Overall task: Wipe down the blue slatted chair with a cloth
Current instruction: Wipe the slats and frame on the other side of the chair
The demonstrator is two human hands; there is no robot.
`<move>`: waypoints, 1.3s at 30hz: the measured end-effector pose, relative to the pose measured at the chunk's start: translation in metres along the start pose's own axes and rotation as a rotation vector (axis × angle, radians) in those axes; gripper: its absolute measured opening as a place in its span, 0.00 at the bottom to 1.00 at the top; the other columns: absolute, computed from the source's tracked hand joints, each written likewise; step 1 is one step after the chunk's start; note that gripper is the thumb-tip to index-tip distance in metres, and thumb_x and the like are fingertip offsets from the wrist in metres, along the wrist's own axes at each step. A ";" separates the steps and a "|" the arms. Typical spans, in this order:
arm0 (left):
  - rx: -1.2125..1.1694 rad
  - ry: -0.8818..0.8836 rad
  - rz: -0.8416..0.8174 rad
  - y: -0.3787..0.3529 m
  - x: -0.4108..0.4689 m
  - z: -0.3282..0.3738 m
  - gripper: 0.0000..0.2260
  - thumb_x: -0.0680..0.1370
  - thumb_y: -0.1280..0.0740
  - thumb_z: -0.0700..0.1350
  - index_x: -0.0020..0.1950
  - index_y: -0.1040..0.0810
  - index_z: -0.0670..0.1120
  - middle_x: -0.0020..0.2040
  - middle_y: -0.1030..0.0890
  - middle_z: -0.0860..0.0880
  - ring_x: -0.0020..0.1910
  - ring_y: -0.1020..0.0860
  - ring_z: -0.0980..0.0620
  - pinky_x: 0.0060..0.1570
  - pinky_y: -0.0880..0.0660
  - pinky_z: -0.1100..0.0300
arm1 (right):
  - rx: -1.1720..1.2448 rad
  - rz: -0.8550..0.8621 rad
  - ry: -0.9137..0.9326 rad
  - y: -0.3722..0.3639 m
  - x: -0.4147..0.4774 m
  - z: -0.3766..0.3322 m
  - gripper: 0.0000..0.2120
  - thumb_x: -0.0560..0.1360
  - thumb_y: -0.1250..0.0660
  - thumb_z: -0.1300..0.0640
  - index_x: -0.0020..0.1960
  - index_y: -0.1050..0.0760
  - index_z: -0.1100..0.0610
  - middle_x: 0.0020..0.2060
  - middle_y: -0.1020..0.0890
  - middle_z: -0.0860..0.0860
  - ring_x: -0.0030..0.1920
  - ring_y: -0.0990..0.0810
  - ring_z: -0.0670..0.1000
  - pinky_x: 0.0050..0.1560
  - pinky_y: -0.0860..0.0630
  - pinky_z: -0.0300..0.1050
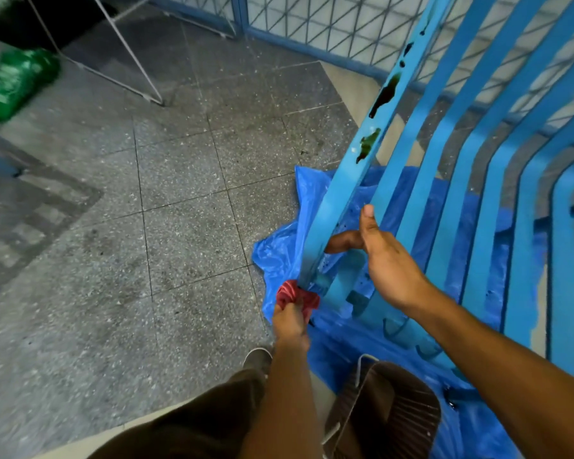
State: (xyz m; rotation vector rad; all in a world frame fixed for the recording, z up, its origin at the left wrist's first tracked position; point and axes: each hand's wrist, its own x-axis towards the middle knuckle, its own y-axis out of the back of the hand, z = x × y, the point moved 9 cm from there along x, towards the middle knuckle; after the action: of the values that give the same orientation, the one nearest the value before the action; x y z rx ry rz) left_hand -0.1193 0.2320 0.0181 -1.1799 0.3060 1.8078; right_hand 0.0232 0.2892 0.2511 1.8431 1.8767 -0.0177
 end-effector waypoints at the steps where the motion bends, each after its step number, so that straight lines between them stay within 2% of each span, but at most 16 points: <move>1: -0.026 -0.013 -0.023 -0.004 -0.009 0.003 0.15 0.78 0.37 0.29 0.58 0.19 0.44 0.45 0.17 0.44 0.37 0.18 0.50 0.40 0.21 0.59 | -0.002 0.005 -0.004 0.000 -0.001 -0.001 0.40 0.71 0.64 0.22 0.46 0.15 0.37 0.49 0.16 0.31 0.59 0.24 0.31 0.59 0.38 0.34; 3: -0.044 -0.051 -0.042 -0.010 -0.027 0.013 0.15 0.80 0.37 0.31 0.62 0.20 0.44 0.48 0.17 0.44 0.39 0.19 0.52 0.39 0.23 0.61 | -0.014 0.015 -0.014 -0.001 -0.003 -0.003 0.40 0.70 0.64 0.21 0.46 0.16 0.36 0.48 0.17 0.29 0.60 0.25 0.32 0.56 0.38 0.33; 6: -0.055 -0.103 -0.033 -0.015 -0.051 0.029 0.16 0.79 0.36 0.33 0.61 0.18 0.47 0.51 0.14 0.46 0.47 0.17 0.49 0.44 0.22 0.57 | -0.019 0.025 -0.036 -0.001 -0.009 -0.006 0.40 0.68 0.65 0.19 0.45 0.16 0.33 0.46 0.18 0.25 0.57 0.27 0.29 0.53 0.38 0.31; 12: -0.150 -0.166 0.017 -0.021 -0.103 0.060 0.16 0.76 0.32 0.31 0.62 0.19 0.41 0.58 0.16 0.38 0.51 0.18 0.43 0.47 0.21 0.54 | 0.057 0.000 -0.069 -0.007 -0.023 -0.008 0.39 0.68 0.64 0.21 0.45 0.16 0.34 0.43 0.18 0.25 0.52 0.29 0.24 0.54 0.41 0.29; 14: -0.154 -0.245 0.024 -0.025 -0.121 0.072 0.15 0.76 0.31 0.31 0.60 0.18 0.44 0.58 0.16 0.38 0.50 0.18 0.44 0.48 0.21 0.54 | 0.109 -0.001 -0.085 -0.010 -0.029 -0.007 0.40 0.70 0.63 0.24 0.51 0.15 0.38 0.43 0.18 0.26 0.52 0.28 0.25 0.55 0.40 0.31; 16: -0.144 -0.340 0.024 -0.030 -0.143 0.087 0.14 0.76 0.31 0.31 0.56 0.17 0.46 0.57 0.15 0.39 0.51 0.17 0.44 0.55 0.20 0.49 | 0.162 -0.011 -0.104 -0.014 -0.035 -0.007 0.41 0.72 0.63 0.26 0.55 0.15 0.41 0.44 0.18 0.27 0.53 0.27 0.26 0.57 0.40 0.32; 19: -0.057 -0.505 0.084 -0.030 -0.175 0.109 0.13 0.75 0.29 0.32 0.55 0.17 0.45 0.53 0.14 0.41 0.51 0.16 0.44 0.59 0.20 0.46 | 0.225 -0.044 -0.126 -0.017 -0.043 -0.013 0.36 0.72 0.63 0.25 0.48 0.16 0.34 0.44 0.18 0.25 0.50 0.26 0.23 0.50 0.37 0.24; 21: 0.005 -0.631 0.127 -0.032 -0.198 0.124 0.12 0.75 0.27 0.34 0.57 0.17 0.44 0.51 0.13 0.43 0.49 0.16 0.48 0.56 0.19 0.53 | 0.314 -0.065 -0.154 -0.020 -0.044 -0.013 0.36 0.70 0.62 0.25 0.45 0.15 0.34 0.44 0.16 0.28 0.47 0.21 0.26 0.44 0.30 0.21; 23: 0.027 -0.735 0.095 -0.041 -0.221 0.137 0.13 0.76 0.27 0.34 0.59 0.18 0.43 0.52 0.13 0.44 0.47 0.16 0.53 0.51 0.19 0.63 | 0.438 -0.070 -0.181 -0.022 -0.043 -0.009 0.39 0.71 0.60 0.25 0.48 0.13 0.42 0.47 0.13 0.40 0.51 0.16 0.35 0.50 0.24 0.27; 25: 0.070 -0.806 0.012 -0.055 -0.241 0.150 0.14 0.76 0.27 0.35 0.61 0.18 0.42 0.51 0.13 0.48 0.46 0.15 0.57 0.48 0.21 0.70 | 0.508 -0.066 -0.183 -0.024 -0.042 -0.009 0.42 0.73 0.59 0.25 0.52 0.13 0.47 0.52 0.13 0.48 0.57 0.16 0.44 0.63 0.26 0.42; 28: 0.138 -0.847 -0.195 -0.086 -0.263 0.168 0.14 0.75 0.27 0.34 0.59 0.19 0.45 0.48 0.12 0.56 0.46 0.14 0.61 0.46 0.22 0.72 | 0.706 -0.068 -0.174 -0.026 -0.046 -0.016 0.39 0.74 0.57 0.25 0.59 0.16 0.46 0.59 0.15 0.53 0.63 0.19 0.51 0.72 0.33 0.53; 30: 0.190 -0.832 -0.307 -0.103 -0.273 0.175 0.16 0.75 0.26 0.35 0.60 0.22 0.47 0.48 0.12 0.56 0.47 0.14 0.59 0.46 0.21 0.69 | 0.832 -0.074 -0.141 -0.022 -0.052 -0.023 0.37 0.74 0.54 0.26 0.64 0.19 0.46 0.62 0.17 0.55 0.66 0.21 0.53 0.74 0.36 0.56; 32: 0.353 -0.854 -0.331 -0.112 -0.278 0.181 0.16 0.74 0.24 0.42 0.60 0.22 0.50 0.48 0.12 0.54 0.48 0.14 0.56 0.49 0.18 0.61 | 0.977 -0.054 -0.107 -0.012 -0.060 -0.029 0.35 0.76 0.49 0.28 0.67 0.21 0.50 0.65 0.19 0.57 0.67 0.22 0.54 0.72 0.32 0.55; 35: 0.756 -0.993 -0.300 -0.127 -0.283 0.193 0.15 0.72 0.25 0.53 0.57 0.19 0.54 0.50 0.15 0.54 0.52 0.17 0.54 0.57 0.21 0.51 | 1.086 -0.002 -0.036 0.009 -0.075 -0.042 0.29 0.78 0.43 0.35 0.66 0.21 0.54 0.62 0.18 0.58 0.61 0.17 0.54 0.52 0.19 0.48; 37: 0.867 -1.084 -0.323 -0.135 -0.285 0.200 0.16 0.72 0.25 0.57 0.57 0.17 0.54 0.53 0.19 0.55 0.55 0.20 0.53 0.60 0.24 0.53 | 1.151 0.071 0.022 0.027 -0.082 -0.048 0.23 0.78 0.39 0.43 0.64 0.19 0.56 0.59 0.16 0.59 0.57 0.15 0.55 0.47 0.17 0.50; 39: 0.798 -1.119 -0.340 -0.138 -0.285 0.212 0.17 0.73 0.27 0.59 0.58 0.16 0.54 0.55 0.23 0.55 0.55 0.22 0.58 0.59 0.25 0.64 | 1.161 0.147 0.091 0.047 -0.086 -0.057 0.19 0.80 0.38 0.48 0.64 0.19 0.58 0.60 0.16 0.58 0.59 0.16 0.55 0.50 0.17 0.52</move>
State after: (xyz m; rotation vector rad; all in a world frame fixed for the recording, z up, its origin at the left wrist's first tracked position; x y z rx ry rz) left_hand -0.1026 0.2799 0.3958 0.3626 0.1144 1.5279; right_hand 0.0435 0.2331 0.3471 2.6956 1.9206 -1.2094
